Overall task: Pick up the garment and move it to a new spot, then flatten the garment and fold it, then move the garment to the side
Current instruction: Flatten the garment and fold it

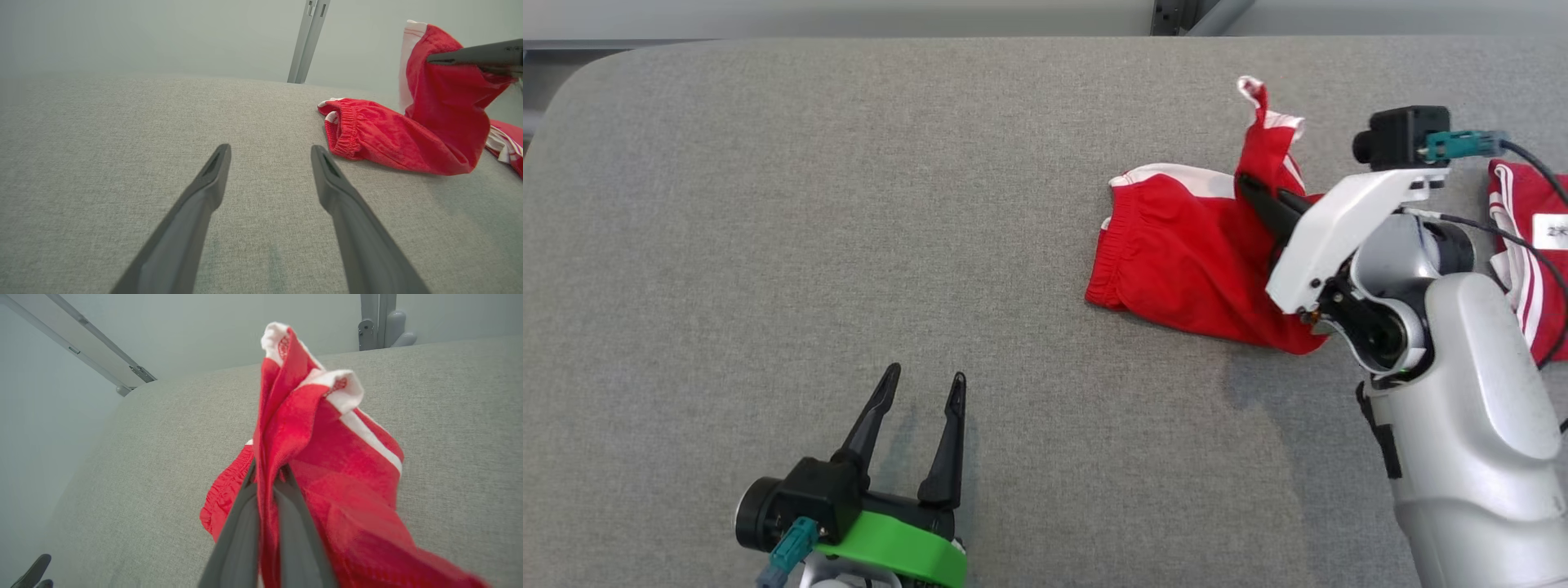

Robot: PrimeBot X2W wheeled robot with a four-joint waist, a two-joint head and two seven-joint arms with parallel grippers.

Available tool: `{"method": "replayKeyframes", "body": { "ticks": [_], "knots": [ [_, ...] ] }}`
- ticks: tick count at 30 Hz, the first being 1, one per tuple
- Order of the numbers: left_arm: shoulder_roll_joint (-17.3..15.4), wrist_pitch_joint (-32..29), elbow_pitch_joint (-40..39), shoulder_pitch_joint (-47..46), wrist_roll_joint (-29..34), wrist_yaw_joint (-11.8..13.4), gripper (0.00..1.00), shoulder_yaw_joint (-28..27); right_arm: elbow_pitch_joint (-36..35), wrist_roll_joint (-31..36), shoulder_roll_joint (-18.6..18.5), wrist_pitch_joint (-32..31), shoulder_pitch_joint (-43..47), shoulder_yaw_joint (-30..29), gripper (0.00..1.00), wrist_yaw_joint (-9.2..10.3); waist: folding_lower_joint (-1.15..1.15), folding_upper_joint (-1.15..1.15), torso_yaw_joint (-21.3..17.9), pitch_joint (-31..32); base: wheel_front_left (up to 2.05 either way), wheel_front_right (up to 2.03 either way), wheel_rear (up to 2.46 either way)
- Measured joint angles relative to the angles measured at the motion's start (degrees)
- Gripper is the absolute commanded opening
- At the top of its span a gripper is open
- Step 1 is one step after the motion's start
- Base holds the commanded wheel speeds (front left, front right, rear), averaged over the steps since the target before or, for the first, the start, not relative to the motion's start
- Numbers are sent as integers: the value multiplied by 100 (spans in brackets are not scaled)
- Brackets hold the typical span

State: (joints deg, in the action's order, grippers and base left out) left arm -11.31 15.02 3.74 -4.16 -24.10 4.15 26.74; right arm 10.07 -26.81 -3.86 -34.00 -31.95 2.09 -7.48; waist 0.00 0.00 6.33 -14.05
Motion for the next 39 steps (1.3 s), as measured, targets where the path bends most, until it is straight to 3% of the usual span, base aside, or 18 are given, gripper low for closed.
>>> {"method": "replayKeyframes", "body": {
  "ticks": [5, 18, 19, 20, 21, 26, 32, 37, 38, 39],
  "knots": [
    [109, 1, 148, -163, 56, -118, 100, 78, 644, 211, 92, 245, -308, 461, 0, 0, 0, 0, 69, -144, 0, 0, 0],
    [278, 1, 489, -252, 155, -260, 100, -66, 1993, -359, 100, 1023, -742, 1605, 0, 0, 0, 0, 371, -222, 0, 0, 0],
    [292, 1, 503, -244, 155, -263, 100, -80, 2057, -359, 100, 1080, -750, 1650, 9, 0, 0, 0, 361, -204, 0, 0, 0],
    [300, 1, 517, -235, 157, -266, 100, -91, 2095, -372, 96, 1120, -764, 1704, 47, 0, 0, 0, 348, -188, 0, 0, 0],
    [309, 1, 534, -231, 165, -271, 100, -103, 2116, -391, 92, 1146, -772, 1783, 100, 0, 0, 0, 331, -171, 0, 0, 0],
    [328, 0, 594, -155, 180, -313, 100, -182, 2052, -489, 94, 1380, -764, 2087, 100, 0, 0, 0, 220, -41, 0, 0, 0],
    [312, 0, 614, 94, 178, -261, 100, -305, 1351, -577, 101, 1646, -325, 2257, 100, 0, 0, 0, 47, 245, 0, 0, 0],
    [276, 1, 531, 434, 152, -176, 100, -459, 567, -365, -256, 1855, 341, 2045, 100, 0, 0, 0, -126, 552, 0, 0, 0],
    [272, 1, 514, 506, 151, -153, 100, -475, 445, -336, -343, 1886, 499, 1975, 91, 0, 0, 0, -163, 612, 0, 0, 0],
    [270, 1, 495, 570, 151, -140, 100, -494, 330, -316, -415, 1928, 657, 1895, 75, 0, 0, 0, -198, 669, 0, 0, 0]
  ]
}}
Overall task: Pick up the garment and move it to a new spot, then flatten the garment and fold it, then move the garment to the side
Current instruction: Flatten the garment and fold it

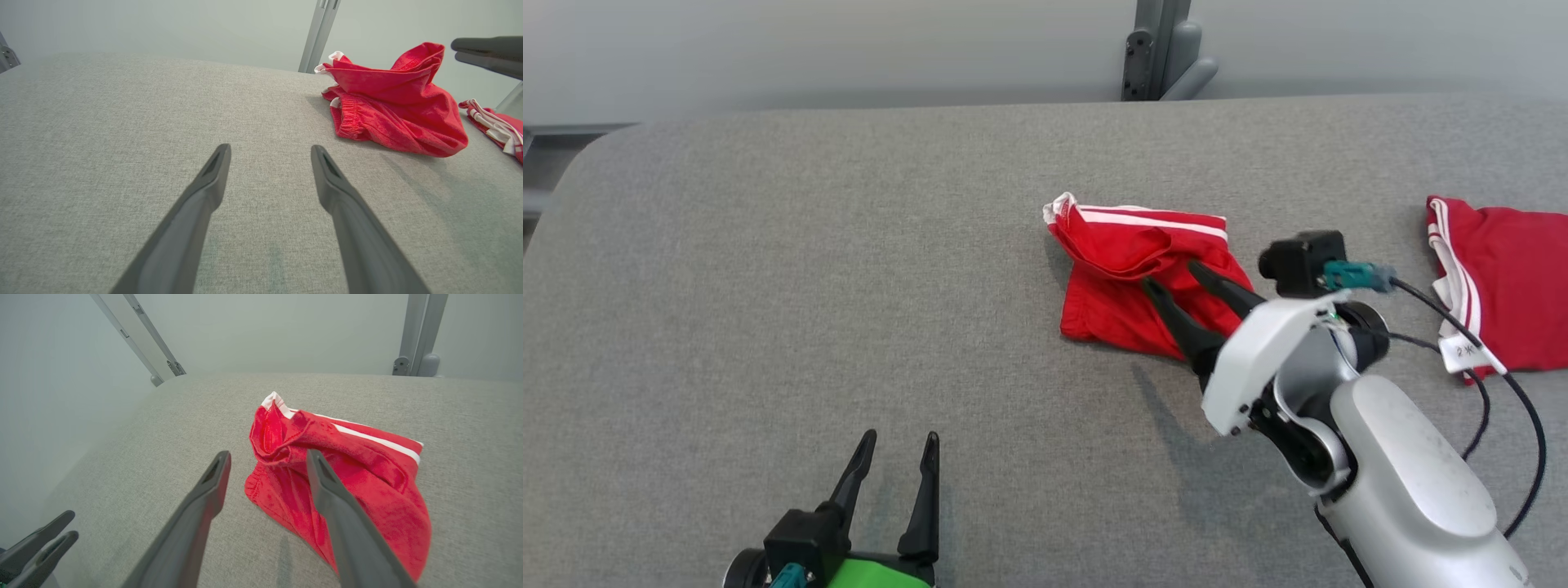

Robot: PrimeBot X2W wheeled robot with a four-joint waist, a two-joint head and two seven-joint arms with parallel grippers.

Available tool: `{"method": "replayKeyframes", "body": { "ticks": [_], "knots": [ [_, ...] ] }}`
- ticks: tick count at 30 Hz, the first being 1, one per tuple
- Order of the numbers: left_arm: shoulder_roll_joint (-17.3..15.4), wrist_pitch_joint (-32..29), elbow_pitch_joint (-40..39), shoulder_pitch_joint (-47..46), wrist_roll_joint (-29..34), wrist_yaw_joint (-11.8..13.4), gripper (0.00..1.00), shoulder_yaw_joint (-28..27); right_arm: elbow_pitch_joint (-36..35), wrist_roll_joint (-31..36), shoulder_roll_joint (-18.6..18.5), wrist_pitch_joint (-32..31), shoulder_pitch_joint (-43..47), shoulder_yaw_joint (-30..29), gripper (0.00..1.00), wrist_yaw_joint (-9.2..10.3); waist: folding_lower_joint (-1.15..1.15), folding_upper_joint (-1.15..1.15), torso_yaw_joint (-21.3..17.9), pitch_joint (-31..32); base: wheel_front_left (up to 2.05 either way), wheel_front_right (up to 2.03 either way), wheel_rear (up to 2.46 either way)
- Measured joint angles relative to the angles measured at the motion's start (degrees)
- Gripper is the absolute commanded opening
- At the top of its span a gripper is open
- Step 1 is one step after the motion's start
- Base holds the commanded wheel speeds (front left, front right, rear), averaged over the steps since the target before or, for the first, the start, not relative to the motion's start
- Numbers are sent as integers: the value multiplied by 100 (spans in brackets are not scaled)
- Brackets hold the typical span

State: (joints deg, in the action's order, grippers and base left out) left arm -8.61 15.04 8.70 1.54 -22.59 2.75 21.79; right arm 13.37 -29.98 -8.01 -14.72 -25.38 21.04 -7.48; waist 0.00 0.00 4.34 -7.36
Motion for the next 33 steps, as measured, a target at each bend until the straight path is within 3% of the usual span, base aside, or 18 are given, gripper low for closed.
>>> {"method": "replayKeyframes", "body": {
  "ticks": [1, 2, 4, 5, 12, 20, 25, 33],
  "knots": [
    [-3, 0, -19, 57, 0, 5, 100, -18, -97, 25, -63, 44, 161, -69, 57, 0, 0, 0, -34, 58, 0, 0, 0],
    [-9, 0, -46, 123, 0, 24, 100, -33, -212, 53, -125, 100, 341, -149, 45, 0, 0, 0, -71, 125, 0, 0, 0],
    [-10, 0, -92, 228, 2, 45, 100, -70, -372, 65, -191, 240, 642, -310, 8, 0, 0, 0, -132, 237, 0, 0, 0],
    [-13, 0, -105, 274, 3, 58, 100, -87, -434, 99, -243, 302, 785, -396, 0, 0, 0, 0, -162, 290, 0, 0, 0],
    [-16, 0, -235, 405, 59, 81, 100, -126, -339, 272, -521, 615, 1305, -936, 0, 0, 0, 0, -344, 479, 0, 0, 0],
    [42, 0, -313, 197, 142, 0, 100, -63, 309, 524, -558, 616, 223, -1497, 0, 0, 0, 0, -319, 151, 0, 0, 0],
    [69, 0, -267, -94, 167, -123, 100, -20, 956, 759, -606, 547, -634, -1500, 0, 0, 0, 0, -196, -197, 0, 0, 0],
    [165, 0, -113, -339, 213, -224, 100, -23, 2142, 789, -424, 682, -1248, -939, 0, -1, 0, 0, 152, -514, 0, 0, 0]
  ]
}}
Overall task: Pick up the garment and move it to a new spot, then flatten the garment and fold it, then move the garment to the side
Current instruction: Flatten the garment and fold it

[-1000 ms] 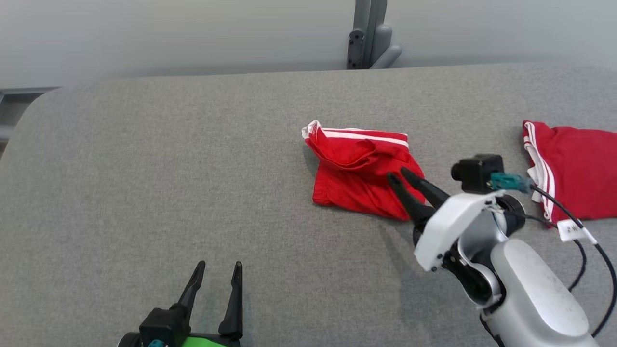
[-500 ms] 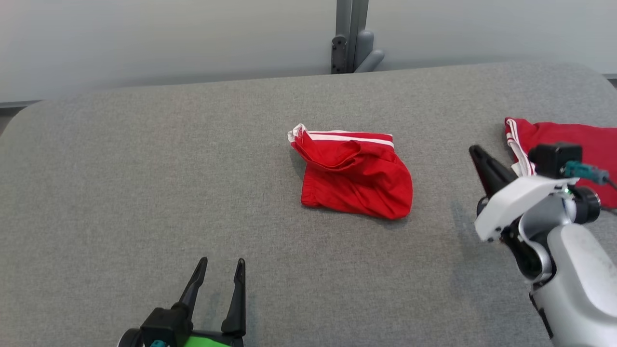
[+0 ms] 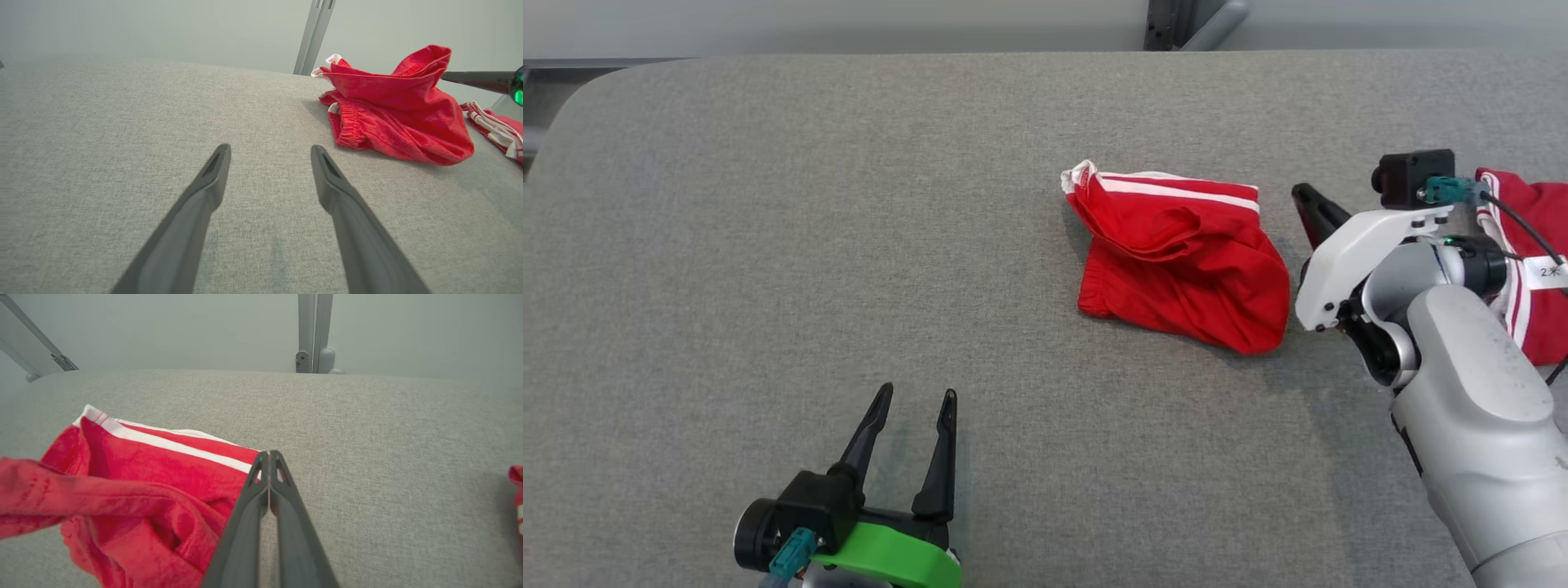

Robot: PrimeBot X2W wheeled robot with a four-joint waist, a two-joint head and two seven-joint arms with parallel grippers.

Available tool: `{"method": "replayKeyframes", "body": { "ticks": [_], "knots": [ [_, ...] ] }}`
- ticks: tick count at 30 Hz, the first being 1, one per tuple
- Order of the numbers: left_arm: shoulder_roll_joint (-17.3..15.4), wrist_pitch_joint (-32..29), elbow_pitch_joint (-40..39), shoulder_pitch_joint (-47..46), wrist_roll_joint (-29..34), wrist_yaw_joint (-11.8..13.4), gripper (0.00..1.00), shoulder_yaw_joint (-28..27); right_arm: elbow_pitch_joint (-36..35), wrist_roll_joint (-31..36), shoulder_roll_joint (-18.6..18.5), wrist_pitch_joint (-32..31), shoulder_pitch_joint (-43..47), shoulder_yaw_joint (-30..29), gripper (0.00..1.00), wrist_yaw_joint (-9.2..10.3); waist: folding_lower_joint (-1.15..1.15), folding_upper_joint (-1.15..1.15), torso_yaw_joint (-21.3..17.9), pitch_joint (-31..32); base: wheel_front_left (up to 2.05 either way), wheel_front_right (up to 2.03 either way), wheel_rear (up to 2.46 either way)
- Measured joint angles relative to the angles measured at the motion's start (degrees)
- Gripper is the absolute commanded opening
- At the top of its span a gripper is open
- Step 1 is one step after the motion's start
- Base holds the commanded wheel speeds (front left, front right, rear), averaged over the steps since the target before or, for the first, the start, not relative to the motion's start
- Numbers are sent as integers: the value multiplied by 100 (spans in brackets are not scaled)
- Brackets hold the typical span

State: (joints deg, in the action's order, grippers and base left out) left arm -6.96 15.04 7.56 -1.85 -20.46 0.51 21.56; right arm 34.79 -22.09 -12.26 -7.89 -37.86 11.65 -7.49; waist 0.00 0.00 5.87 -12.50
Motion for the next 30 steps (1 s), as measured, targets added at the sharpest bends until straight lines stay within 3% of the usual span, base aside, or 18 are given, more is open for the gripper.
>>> {"method": "replayKeyframes", "body": {
  "ticks": [7, 19, 30],
  "knots": [
    [34, -1, 21, -1, 46, -18, 100, -91, 422, -415, -1, 201, -57, 745, 0, 0, 0, 0, 125, -27, 0, 0, 0],
    [103, 0, 5, 2, 167, -56, 100, -199, -65, -1612, -194, 46, 12, 2406, 0, 0, 0, 0, 79, -10, 0, 0, 0],
    [220, 0, 26, 12, 221, -101, 100, -266, 47, -1916, 2, 263, 130, 3139, 0, 0, 0, 0, 273, 46, 0, 0, 0]
  ]
}}
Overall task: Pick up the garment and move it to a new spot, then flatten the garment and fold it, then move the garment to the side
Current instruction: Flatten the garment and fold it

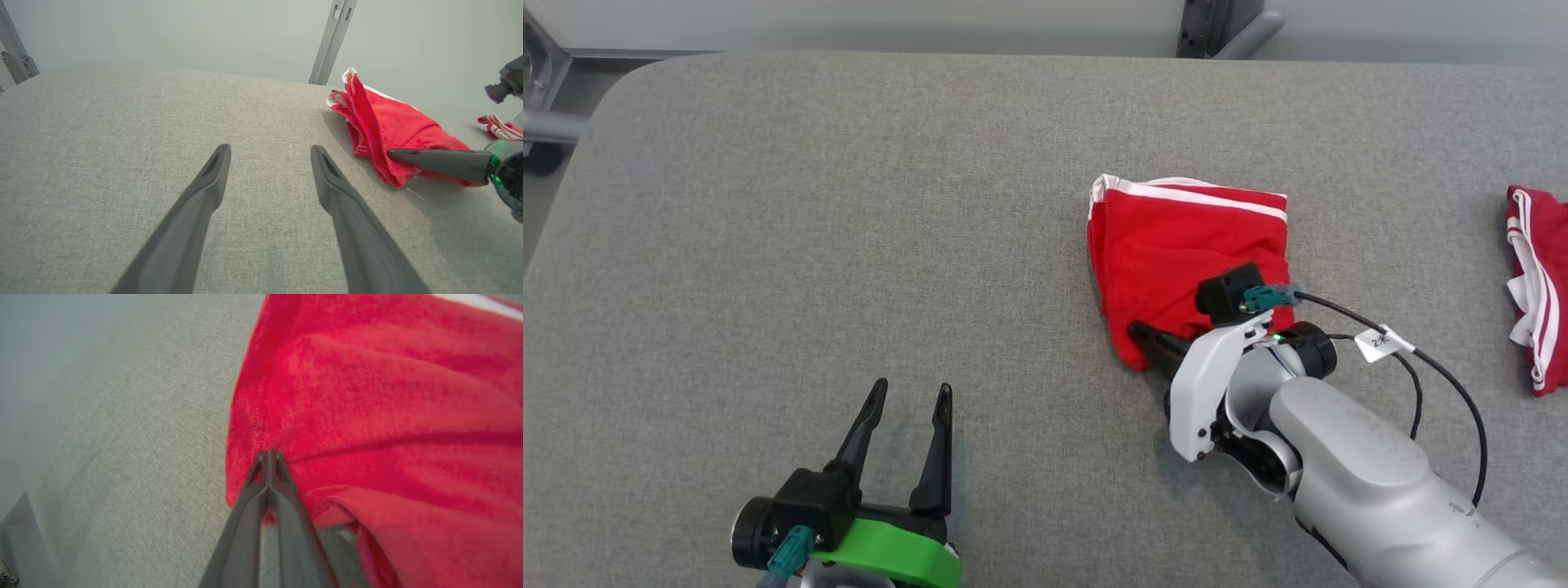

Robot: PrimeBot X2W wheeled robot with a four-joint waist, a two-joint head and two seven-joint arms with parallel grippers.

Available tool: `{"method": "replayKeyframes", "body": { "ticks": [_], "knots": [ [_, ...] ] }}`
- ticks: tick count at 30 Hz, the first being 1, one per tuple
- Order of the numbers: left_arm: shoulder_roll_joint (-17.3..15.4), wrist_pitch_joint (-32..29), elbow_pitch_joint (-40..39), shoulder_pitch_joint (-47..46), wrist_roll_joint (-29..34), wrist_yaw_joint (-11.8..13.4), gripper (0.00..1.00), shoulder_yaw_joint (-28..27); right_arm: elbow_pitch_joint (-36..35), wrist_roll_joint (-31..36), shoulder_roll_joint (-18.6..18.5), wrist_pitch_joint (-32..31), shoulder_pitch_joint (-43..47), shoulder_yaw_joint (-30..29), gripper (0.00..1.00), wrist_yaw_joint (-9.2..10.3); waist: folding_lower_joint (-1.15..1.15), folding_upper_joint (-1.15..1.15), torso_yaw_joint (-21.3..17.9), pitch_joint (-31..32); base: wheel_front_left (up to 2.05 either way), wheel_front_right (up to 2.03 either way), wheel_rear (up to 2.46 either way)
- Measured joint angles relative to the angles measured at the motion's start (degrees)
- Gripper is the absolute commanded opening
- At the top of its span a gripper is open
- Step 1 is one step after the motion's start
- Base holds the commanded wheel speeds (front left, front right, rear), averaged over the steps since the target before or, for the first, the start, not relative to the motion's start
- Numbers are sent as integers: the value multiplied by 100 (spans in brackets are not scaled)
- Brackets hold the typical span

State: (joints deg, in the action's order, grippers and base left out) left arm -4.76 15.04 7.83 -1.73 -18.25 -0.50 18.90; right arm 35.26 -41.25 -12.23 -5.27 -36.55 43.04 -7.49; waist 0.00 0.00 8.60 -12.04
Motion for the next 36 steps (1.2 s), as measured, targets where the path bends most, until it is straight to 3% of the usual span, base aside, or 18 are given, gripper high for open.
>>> {"method": "replayKeyframes", "body": {
  "ticks": [8, 15, 19, 23, 25, 27, 31, 36],
  "knots": [
    [48, 0, 27, 103, 26, -1, 100, -110, 188, -140, 238, 170, 132, 479, 0, 0, 0, 0, 112, 145, 0, 0, 0],
    [71, 0, 29, 385, 44, 36, 100, -276, -86, -78, 93, 956, 382, 601, 0, 0, 0, 0, 46, 485, 0, 0, 0],
    [77, 0, -21, 595, 78, 93, 100, -398, -388, 185, -213, 1385, 651, 337, 0, 0, 0, 0, -56, 727, 0, 0, 0],
    [71, 0, -112, 766, 135, 135, 100, -541, -647, 680, -572, 1791, 1112, -407, 0, 0, 0, 0, -177, 973, 0, 0, 0],
    [63, 0, -166, 839, 182, 162, 100, -627, -838, 892, -649, 1902, 1433, -896, 38, 0, 0, 0, -233, 1082, 0, 0, 0],
    [58, -1, -221, 901, 238, 205, 100, -733, -1106, 1110, -679, 1967, 1802, -1473, 100, 0, 0, 0, -300, 1176, 0, 0, 0],
    [55, 0, -272, 993, 319, 226, 100, -946, -1578, 1834, -712, 2011, 2499, -2597, 100, 0, 0, 0, -418, 1307, 0, 0, 0],
    [46, 0, -141, 1016, 432, 199, 100, -1162, -2414, 2507, -314, 2026, 3293, -3889, 100, 0, 0, 0, -481, 1418, 0, 0, 0]
  ]
}}
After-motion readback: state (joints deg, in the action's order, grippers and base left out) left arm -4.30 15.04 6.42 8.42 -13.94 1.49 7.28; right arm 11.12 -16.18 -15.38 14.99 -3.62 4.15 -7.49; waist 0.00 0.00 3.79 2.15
